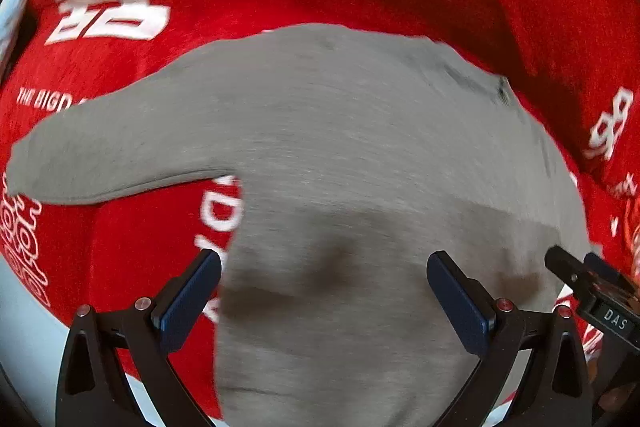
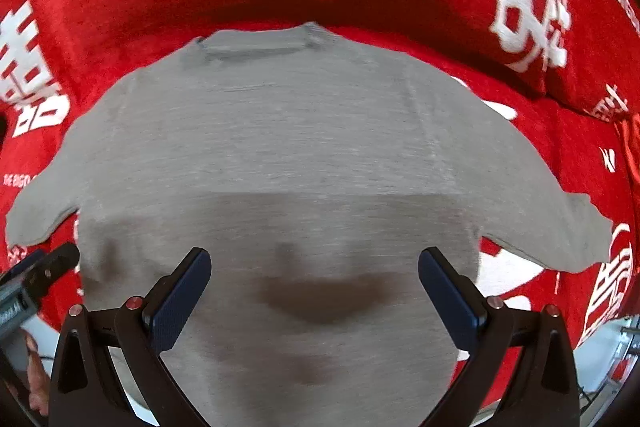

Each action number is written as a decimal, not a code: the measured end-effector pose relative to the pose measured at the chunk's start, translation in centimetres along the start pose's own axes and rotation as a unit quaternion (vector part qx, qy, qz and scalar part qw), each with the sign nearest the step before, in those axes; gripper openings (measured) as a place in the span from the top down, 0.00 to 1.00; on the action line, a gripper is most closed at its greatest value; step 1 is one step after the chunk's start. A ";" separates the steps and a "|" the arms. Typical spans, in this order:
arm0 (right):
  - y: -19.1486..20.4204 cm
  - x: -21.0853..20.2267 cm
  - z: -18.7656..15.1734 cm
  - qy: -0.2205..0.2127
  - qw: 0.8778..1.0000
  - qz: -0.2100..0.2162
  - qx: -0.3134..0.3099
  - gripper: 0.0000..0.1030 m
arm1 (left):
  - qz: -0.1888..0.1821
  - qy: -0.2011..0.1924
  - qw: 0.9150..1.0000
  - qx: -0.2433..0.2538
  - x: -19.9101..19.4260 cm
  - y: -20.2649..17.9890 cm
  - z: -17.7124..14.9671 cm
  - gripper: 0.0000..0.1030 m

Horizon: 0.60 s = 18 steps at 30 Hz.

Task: Fold small clothes
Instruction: 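Grasp the grey sweater's sleeve cuff with the left tool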

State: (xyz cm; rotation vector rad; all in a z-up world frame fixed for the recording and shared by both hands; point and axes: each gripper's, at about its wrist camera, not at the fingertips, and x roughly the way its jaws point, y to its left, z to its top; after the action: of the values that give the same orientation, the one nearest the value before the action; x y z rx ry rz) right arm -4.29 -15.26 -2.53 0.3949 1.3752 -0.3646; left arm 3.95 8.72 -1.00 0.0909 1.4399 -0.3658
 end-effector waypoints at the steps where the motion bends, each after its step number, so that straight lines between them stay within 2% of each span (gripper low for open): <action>1: 0.6 0.0 0.0 0.004 1.000 0.008 -0.005 0.00 | -0.003 -0.003 1.000 -0.006 0.0 0.8 0.0 0.00; 4: 3.0 -0.1 -0.4 0.007 0.999 0.029 -0.027 0.00 | -0.010 -0.022 0.999 -0.047 -0.2 5.5 0.2 0.00; 6: 4.6 -0.5 -0.9 0.003 0.997 0.060 -0.043 0.00 | -0.008 -0.038 0.995 -0.088 -0.2 9.3 0.3 0.00; 10: 7.7 0.2 -1.7 0.024 0.995 0.061 -0.076 0.00 | 0.004 -0.052 0.985 -0.167 1.3 16.6 0.2 0.00; 12: 8.9 0.8 -2.2 0.036 0.994 0.062 -0.086 0.00 | -0.011 -0.055 0.978 -0.201 2.3 19.2 0.1 0.00; 14: 9.9 1.2 -2.6 0.048 0.992 0.071 -0.092 0.00 | -0.052 -0.055 0.969 -0.236 3.9 21.5 0.2 0.00; 16: 10.7 1.3 -3.0 0.049 0.991 0.077 -0.097 0.00 | -0.083 -0.057 0.961 -0.256 5.3 22.6 0.5 0.00; 18: 11.6 1.8 -3.3 0.049 0.991 0.071 -0.103 0.00 | -0.098 -0.068 0.956 -0.268 6.1 22.9 1.0 0.00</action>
State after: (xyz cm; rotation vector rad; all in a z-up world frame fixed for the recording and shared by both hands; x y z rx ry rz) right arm -1.39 -3.50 -4.11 0.3404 1.4565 -0.0843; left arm 12.28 28.78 -10.44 -0.5109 1.3699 -0.1281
